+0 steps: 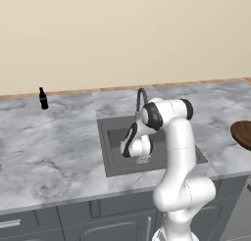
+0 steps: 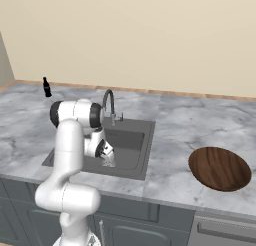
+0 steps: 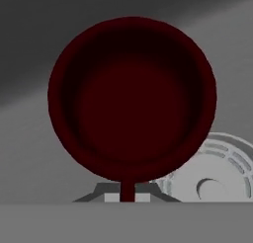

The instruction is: Pick the mug and place it in the sink. Pick the bowl and place it in the open cabinet and then close the cabinet.

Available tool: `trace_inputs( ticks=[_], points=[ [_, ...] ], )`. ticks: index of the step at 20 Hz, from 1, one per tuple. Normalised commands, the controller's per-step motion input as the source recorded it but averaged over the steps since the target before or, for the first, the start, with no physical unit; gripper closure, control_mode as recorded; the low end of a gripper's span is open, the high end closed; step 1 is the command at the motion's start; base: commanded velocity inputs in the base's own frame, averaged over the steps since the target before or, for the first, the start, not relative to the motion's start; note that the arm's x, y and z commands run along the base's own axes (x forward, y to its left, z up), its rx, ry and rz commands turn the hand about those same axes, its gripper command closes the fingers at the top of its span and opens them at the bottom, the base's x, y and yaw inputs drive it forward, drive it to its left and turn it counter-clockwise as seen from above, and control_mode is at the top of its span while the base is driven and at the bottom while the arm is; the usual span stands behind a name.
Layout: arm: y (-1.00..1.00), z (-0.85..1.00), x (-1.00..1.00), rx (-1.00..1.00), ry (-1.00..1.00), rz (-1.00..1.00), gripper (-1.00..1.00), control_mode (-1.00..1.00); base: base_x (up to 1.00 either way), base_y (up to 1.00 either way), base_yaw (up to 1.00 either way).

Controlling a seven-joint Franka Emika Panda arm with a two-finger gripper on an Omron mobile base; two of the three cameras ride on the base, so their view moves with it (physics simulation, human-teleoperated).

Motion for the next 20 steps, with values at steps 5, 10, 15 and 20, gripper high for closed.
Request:
trace_inputs(
  ticks=[5,10,15,20],
  points=[
    [0.0,-0.31,0.34,0.0,0.0,0.0,1.0,-1.0,0.0,0.0,0.0],
    [0.0,-0.18,0.32,0.0,0.0,-0.02,-1.0,-1.0,0.0,0.0,0.0],
    [-0.13,0.13,-0.05,0.04,-0.01,-0.04,-1.0,-1.0,0.0,0.0,0.0],
    [-0.21,0.29,-0.51,0.03,-0.14,-0.02,-1.0,-1.0,0.0,0.0,0.0]
  ],
)
